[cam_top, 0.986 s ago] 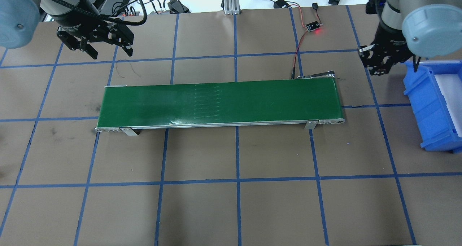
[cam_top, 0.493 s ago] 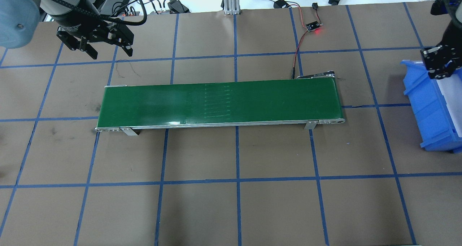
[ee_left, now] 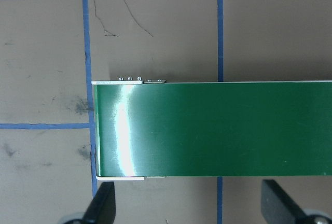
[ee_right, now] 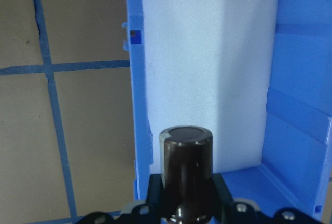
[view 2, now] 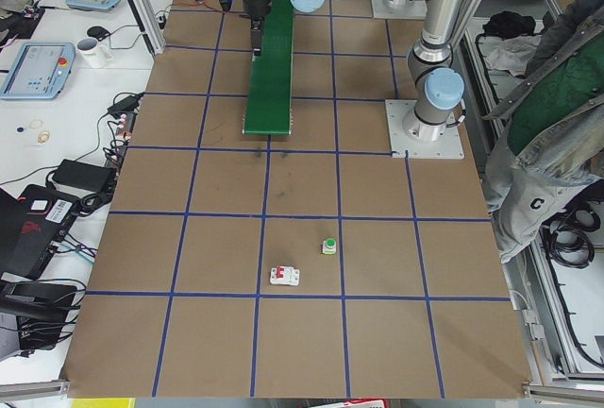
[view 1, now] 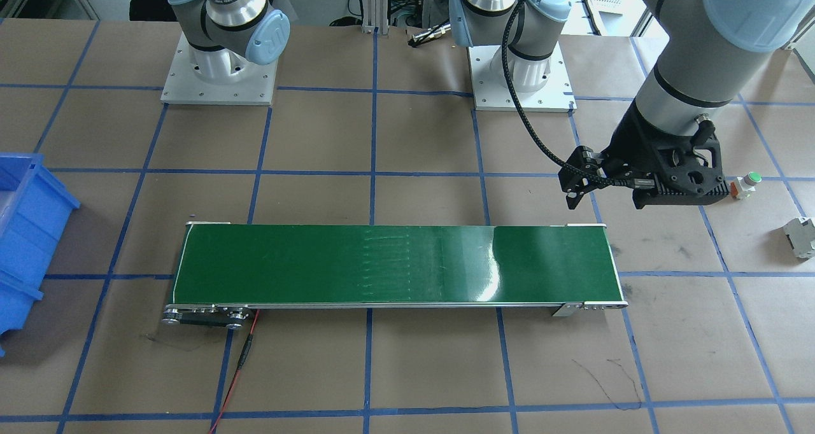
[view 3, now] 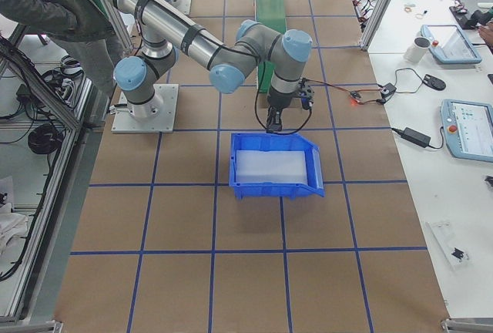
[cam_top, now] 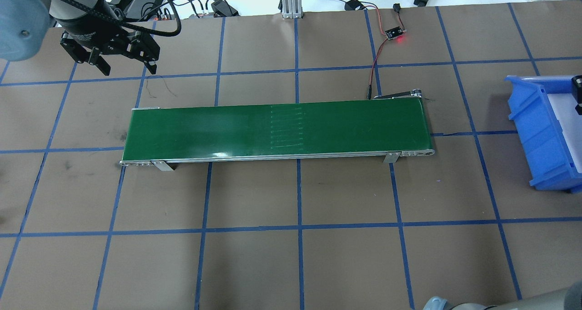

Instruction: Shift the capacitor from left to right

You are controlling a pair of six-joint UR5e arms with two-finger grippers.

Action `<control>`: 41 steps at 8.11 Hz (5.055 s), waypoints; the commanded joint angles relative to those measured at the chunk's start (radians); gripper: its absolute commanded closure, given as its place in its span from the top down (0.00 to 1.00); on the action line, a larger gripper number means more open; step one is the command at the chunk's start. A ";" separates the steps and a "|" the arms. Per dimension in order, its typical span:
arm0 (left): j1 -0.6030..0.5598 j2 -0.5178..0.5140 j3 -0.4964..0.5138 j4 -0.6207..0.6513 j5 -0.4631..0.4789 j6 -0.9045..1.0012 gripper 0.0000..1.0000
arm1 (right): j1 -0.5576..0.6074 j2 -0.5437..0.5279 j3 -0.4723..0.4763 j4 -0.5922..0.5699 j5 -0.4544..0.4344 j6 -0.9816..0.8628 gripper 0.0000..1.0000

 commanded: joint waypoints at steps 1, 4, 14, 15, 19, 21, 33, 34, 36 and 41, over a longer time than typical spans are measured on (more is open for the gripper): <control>0.000 0.000 -0.001 0.001 0.022 0.000 1.00 | -0.061 0.060 -0.008 -0.063 0.002 -0.085 0.00; 0.000 -0.005 -0.009 0.001 0.022 -0.002 1.00 | -0.064 0.091 -0.014 -0.099 0.003 -0.090 0.00; 0.000 -0.017 -0.008 0.019 0.024 -0.003 1.00 | -0.081 0.232 0.006 -0.183 0.006 -0.089 0.00; 0.000 -0.017 -0.008 0.019 0.024 -0.002 1.00 | -0.092 0.235 0.010 -0.180 0.006 -0.089 0.00; 0.000 -0.017 -0.006 0.017 0.025 -0.003 1.00 | -0.100 0.234 0.012 -0.181 0.115 -0.092 0.46; -0.002 -0.017 -0.006 0.017 0.025 -0.003 1.00 | -0.100 0.223 0.003 -0.181 0.115 -0.092 0.57; -0.003 -0.018 -0.008 0.017 0.024 -0.003 1.00 | 0.179 -0.145 -0.101 0.159 0.169 0.275 1.00; -0.003 -0.018 -0.008 0.017 0.024 -0.003 1.00 | 0.248 -0.150 -0.102 0.162 0.169 0.355 1.00; -0.003 -0.018 -0.008 0.017 0.024 -0.002 1.00 | 0.371 -0.148 -0.100 0.171 0.174 0.515 1.00; -0.003 -0.018 -0.006 0.017 0.025 -0.002 1.00 | 0.538 -0.148 -0.100 0.184 0.287 0.705 1.00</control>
